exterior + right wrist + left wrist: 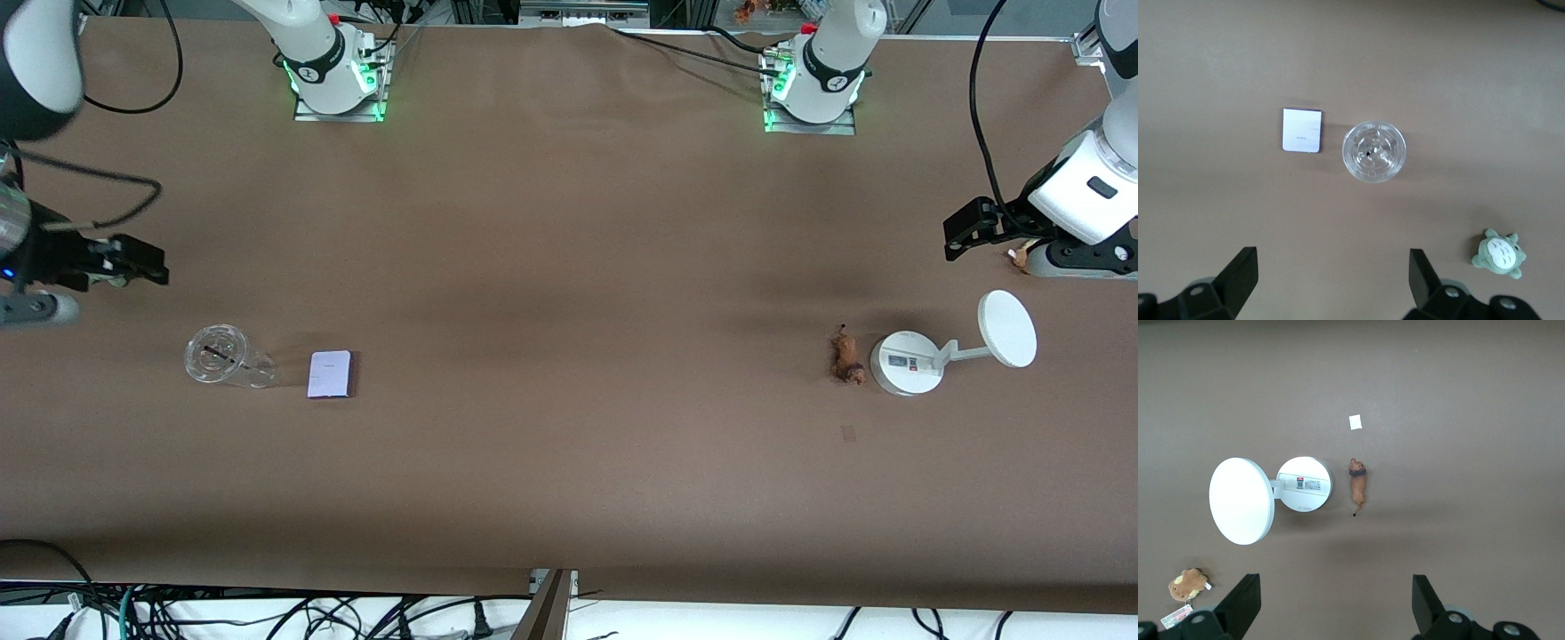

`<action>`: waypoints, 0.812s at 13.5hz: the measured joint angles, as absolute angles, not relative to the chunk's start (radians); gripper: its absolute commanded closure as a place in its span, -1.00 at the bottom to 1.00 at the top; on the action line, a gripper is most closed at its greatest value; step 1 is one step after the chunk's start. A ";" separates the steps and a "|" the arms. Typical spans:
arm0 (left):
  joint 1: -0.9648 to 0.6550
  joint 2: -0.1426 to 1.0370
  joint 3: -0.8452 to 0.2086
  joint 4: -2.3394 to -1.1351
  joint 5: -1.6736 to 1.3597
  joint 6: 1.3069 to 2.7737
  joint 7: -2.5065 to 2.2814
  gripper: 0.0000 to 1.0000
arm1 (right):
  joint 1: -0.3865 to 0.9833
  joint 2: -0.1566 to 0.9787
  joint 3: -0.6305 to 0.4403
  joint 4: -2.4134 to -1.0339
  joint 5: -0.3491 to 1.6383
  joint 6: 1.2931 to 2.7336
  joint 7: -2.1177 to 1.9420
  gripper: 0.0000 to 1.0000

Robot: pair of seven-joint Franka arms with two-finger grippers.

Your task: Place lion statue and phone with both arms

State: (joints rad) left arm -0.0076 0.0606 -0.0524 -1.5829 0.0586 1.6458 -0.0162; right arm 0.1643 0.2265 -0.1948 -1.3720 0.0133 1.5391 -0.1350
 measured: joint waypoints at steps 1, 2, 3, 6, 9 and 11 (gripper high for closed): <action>-0.008 0.061 -0.052 -1.583 0.059 1.646 -0.016 -1.00 | 0.139 0.187 -0.174 -1.400 0.012 1.539 -0.136 -1.00; -0.008 0.061 -0.052 -1.583 0.059 1.646 -0.016 -1.00 | 0.110 0.150 -0.151 -1.431 0.010 1.539 -0.136 -1.00; -0.008 0.061 -0.052 -1.583 0.059 1.646 -0.016 -1.00 | 0.078 0.119 -0.123 -1.459 0.009 1.538 -0.137 -1.00; -0.009 0.061 -0.052 -1.583 0.059 1.645 -0.016 -1.00 | 0.047 0.081 -0.059 -1.506 0.007 1.526 -0.035 -1.00; -0.010 0.061 -0.052 -1.583 0.059 1.644 -0.016 -1.00 | 0.042 0.090 -0.053 -1.511 0.004 1.525 -0.010 -1.00; -0.010 0.061 -0.052 -1.583 0.059 1.644 -0.016 -1.00 | 0.038 0.095 -0.054 -1.511 0.003 1.525 -0.012 -1.00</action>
State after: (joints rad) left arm -0.0103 0.0606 -0.0524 -1.5829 0.0586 1.6435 -0.0162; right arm 0.0381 0.0946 -0.0544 -1.5107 0.0035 1.5247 -0.0123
